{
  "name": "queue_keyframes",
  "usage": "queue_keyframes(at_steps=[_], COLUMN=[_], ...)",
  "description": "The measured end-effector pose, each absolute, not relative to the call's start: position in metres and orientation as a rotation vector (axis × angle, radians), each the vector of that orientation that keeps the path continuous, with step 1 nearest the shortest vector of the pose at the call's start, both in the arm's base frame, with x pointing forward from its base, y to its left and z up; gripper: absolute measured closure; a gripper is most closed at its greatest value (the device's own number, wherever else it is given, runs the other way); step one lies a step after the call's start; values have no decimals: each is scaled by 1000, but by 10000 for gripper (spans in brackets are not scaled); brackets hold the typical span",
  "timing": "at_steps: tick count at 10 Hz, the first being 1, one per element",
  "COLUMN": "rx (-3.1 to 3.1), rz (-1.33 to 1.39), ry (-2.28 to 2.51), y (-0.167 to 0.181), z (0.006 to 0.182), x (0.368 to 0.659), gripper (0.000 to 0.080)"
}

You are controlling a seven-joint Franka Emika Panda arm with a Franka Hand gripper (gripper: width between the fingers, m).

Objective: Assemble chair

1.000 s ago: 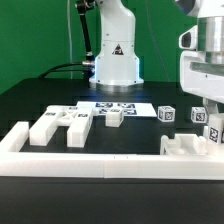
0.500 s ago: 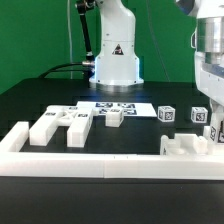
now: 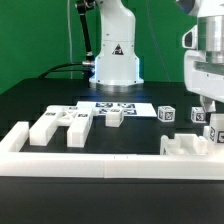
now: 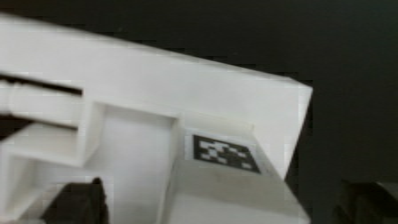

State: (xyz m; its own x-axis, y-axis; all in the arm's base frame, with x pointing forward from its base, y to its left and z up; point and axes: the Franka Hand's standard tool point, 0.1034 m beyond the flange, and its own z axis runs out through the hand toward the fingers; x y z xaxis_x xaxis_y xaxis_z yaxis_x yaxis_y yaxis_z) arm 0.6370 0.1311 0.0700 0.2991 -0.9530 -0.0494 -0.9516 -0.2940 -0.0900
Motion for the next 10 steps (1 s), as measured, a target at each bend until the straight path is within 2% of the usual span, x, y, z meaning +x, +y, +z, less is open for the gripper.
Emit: queue_keyframes(at_steps=[10], rx=[-3030], rz=[-105], ry=[458], y=[132], z=[72], x=[639], gripper=[150])
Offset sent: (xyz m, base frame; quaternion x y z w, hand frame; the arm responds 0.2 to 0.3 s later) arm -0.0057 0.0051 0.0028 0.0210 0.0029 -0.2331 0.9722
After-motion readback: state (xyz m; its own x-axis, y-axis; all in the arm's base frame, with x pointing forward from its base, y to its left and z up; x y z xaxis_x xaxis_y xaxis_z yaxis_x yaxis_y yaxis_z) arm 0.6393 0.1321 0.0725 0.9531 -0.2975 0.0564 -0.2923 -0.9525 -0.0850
